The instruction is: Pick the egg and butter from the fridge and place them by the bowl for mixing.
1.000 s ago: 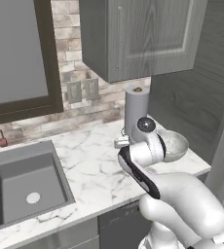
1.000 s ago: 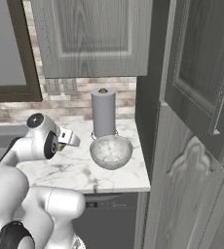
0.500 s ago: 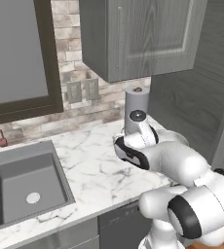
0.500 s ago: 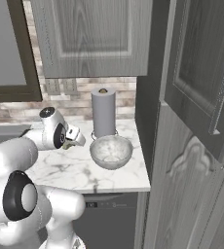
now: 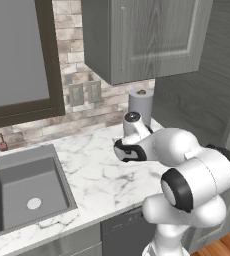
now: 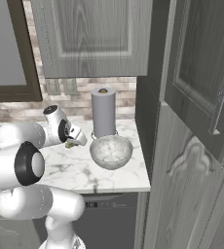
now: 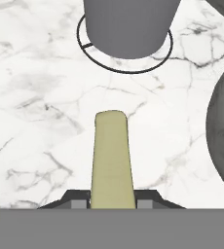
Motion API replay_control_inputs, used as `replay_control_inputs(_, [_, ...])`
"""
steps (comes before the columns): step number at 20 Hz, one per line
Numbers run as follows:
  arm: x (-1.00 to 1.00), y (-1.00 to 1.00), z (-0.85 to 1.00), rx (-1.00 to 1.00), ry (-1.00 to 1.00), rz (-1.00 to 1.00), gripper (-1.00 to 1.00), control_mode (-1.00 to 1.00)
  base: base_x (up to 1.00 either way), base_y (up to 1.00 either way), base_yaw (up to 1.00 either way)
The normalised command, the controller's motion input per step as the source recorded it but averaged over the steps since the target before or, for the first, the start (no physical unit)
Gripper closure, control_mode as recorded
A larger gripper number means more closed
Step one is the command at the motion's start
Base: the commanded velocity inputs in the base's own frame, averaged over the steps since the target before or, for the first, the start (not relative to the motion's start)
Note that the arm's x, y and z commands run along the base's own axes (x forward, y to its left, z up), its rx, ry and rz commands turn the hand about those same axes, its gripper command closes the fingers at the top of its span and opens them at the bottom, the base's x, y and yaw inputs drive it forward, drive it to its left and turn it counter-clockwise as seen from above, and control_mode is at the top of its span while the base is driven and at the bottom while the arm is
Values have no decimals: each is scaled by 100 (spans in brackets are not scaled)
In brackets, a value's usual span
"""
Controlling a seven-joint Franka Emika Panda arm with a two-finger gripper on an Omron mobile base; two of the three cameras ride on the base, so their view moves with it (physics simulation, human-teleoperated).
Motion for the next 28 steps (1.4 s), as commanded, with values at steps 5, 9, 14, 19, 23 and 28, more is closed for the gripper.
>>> replay_control_inputs(5, [23, -7, -29, 0, 4, -13, 100, -100, 0, 0, 0])
replay_control_inputs(9, [5, -5, -22, 0, 3, -11, 100, -100, 0, 0, 0])
replay_control_inputs(14, [4, -3, -23, 0, 2, -8, 100, -100, 0, 0, 0])
replay_control_inputs(19, [8, -7, -22, 0, 5, -6, 100, -100, 0, 0, 0])
replay_control_inputs(23, [8, -7, -23, 0, 8, -5, 100, -100, 0, 0, 0])
replay_control_inputs(28, [8, -3, -21, 0, 7, -4, 100, -100, 0, 0, 0])
